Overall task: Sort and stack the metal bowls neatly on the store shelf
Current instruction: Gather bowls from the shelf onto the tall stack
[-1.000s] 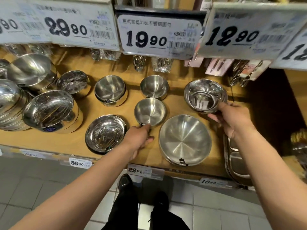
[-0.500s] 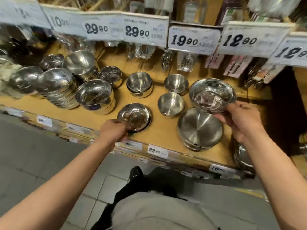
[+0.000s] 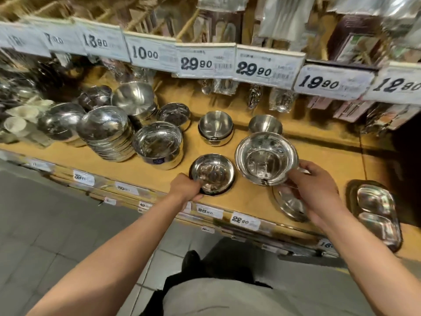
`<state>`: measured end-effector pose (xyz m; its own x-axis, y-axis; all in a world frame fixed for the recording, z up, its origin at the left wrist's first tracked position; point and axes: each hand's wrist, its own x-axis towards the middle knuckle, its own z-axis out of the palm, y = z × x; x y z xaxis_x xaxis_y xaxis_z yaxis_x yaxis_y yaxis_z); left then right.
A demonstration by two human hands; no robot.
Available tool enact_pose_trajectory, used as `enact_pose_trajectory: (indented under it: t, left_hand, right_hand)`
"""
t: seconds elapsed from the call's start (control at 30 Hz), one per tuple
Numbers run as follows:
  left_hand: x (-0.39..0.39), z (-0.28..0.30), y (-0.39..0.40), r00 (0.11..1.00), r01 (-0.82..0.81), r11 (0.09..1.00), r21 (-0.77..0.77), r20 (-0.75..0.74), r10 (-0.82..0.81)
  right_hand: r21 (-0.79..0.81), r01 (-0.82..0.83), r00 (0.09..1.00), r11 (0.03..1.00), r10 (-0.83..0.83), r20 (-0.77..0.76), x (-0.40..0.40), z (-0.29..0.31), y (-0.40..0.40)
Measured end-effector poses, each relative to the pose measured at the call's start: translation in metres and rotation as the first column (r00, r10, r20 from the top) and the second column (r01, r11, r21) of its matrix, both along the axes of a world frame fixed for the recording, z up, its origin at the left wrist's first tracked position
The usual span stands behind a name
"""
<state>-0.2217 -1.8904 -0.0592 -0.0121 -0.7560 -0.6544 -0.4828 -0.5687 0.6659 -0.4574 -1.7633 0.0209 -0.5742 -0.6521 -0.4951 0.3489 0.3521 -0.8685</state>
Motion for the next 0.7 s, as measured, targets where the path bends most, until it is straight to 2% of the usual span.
enact_pose_trajectory:
  t: [0.4, 0.7]
  left_hand:
    - [0.005, 0.022, -0.033, 0.972, 0.215, 0.963, 0.165, -0.128, -0.195]
    - [0.017, 0.058, -0.034, 0.924, 0.364, 0.922, 0.132, -0.174, -0.340]
  right_hand:
    - [0.012, 0.160, 0.986, 0.987, -0.160, 0.047, 0.052, 0.004, 0.003]
    - [-0.025, 0.316, 0.943, 0.948, -0.311, 0.114, 0.057, 0.008, 0.000]
